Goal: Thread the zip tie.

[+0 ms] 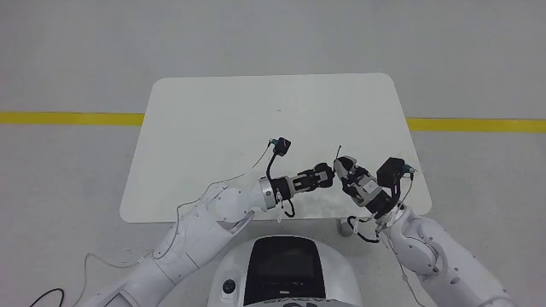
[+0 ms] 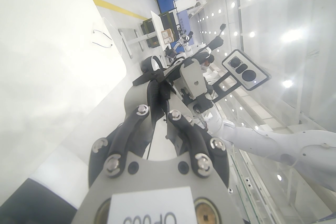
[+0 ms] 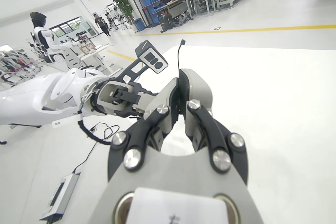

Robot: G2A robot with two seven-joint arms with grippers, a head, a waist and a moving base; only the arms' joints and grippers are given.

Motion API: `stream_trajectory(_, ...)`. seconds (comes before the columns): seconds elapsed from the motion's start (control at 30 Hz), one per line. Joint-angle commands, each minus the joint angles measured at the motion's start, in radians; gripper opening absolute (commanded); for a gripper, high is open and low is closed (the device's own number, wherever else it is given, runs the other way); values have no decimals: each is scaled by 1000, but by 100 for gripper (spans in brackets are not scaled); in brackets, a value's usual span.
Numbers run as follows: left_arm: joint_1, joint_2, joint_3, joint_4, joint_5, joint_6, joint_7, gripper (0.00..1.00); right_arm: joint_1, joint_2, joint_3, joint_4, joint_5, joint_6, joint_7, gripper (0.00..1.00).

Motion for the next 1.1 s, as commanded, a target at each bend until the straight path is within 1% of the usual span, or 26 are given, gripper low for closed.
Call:
stream_trajectory(0.0,0,0,0,0,0,0,0,0,3,1,-2,5,0,0,3,0)
stream_trajectory(0.2,0,0,0,0,0,0,0,0,0,2,7,5,0,0,-25,0)
stream_trajectory(0.53,0,0,0,0,0,0,0,0,-35,8,42,-23,13,0,-78,0)
stream_trajectory(0.8,0,0,0,0,0,0,0,0,-38,9,47,-29,18,0,-79,0)
stream_trajectory(0.83,-2,0,2,-1,31,0,13,0,-36,9,47,-30,16,0,-78,0)
stream_trajectory(0.9,-1,0,11,-13,71,0,26,0,-36,8,46,-38,-28,0,-95,0)
stream_trajectory(0.97,9,-1,12,-28,75,0,46,0,-53,10,40,-36,-57,0,-145,0)
stream_trajectory(1.07,12,1,16,-36,147,0,86,0,-73,16,35,-17,-95,0,-219,0)
